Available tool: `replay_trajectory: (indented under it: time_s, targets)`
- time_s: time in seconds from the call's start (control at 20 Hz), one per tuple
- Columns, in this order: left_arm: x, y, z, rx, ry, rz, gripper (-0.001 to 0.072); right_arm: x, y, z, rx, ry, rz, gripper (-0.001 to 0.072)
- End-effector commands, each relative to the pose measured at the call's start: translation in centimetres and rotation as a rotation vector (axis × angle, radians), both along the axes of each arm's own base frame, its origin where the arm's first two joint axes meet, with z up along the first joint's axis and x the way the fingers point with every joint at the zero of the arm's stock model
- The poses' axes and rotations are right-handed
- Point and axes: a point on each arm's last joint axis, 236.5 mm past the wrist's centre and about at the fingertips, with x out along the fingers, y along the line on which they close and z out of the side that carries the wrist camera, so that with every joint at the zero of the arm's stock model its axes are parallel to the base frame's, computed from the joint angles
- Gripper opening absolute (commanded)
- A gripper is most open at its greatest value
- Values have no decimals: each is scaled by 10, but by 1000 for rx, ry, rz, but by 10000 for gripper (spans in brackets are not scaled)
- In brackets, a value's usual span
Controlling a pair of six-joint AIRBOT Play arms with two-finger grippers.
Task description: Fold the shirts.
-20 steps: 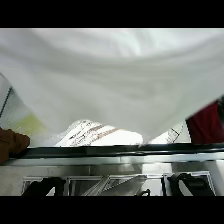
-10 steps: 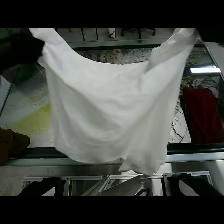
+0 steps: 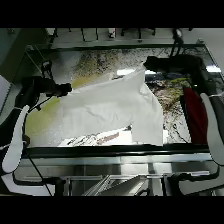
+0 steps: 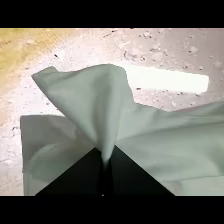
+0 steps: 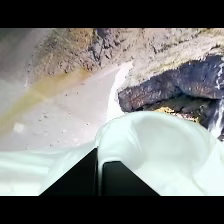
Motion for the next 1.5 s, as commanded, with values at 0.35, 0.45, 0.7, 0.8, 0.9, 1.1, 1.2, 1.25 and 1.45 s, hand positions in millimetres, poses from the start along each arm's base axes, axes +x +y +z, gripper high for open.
replay_trajectory:
  time_s: [0.35, 0.45, 0.7, 0.8, 0.9, 1.1, 1.2, 1.25, 1.45]
  targets:
    - [-13, 42, -20, -11, 303, -7, 688, -38, -58, -66, 10, 309, 57, 391]
    - [-42, 68, -8, -19, 398, 13, 688, -67, -103, -73, 15, 421, 54, 391]
    - [-168, 84, -44, -65, 617, 22, 687, -149, -162, -142, 66, 716, 47, 392]
    - [-206, 82, -68, -75, 640, 46, 687, -158, -171, -162, 74, 728, 24, 392]
    - [-222, 67, -86, -127, 625, 66, 687, -157, -172, -172, 64, 717, 13, 393]
    - [-213, 31, -101, -278, 559, 66, 687, -154, -170, -177, 60, 717, 10, 393]
    - [-207, 26, -105, -307, 567, 72, 685, -155, -170, -180, 63, 725, 10, 393]
    - [-205, 22, -106, -330, 581, 63, 531, -155, -170, -182, 66, 729, 10, 393]
    - [-204, 15, -110, -365, 618, 57, 174, -157, -169, -198, 83, 768, 14, 449]
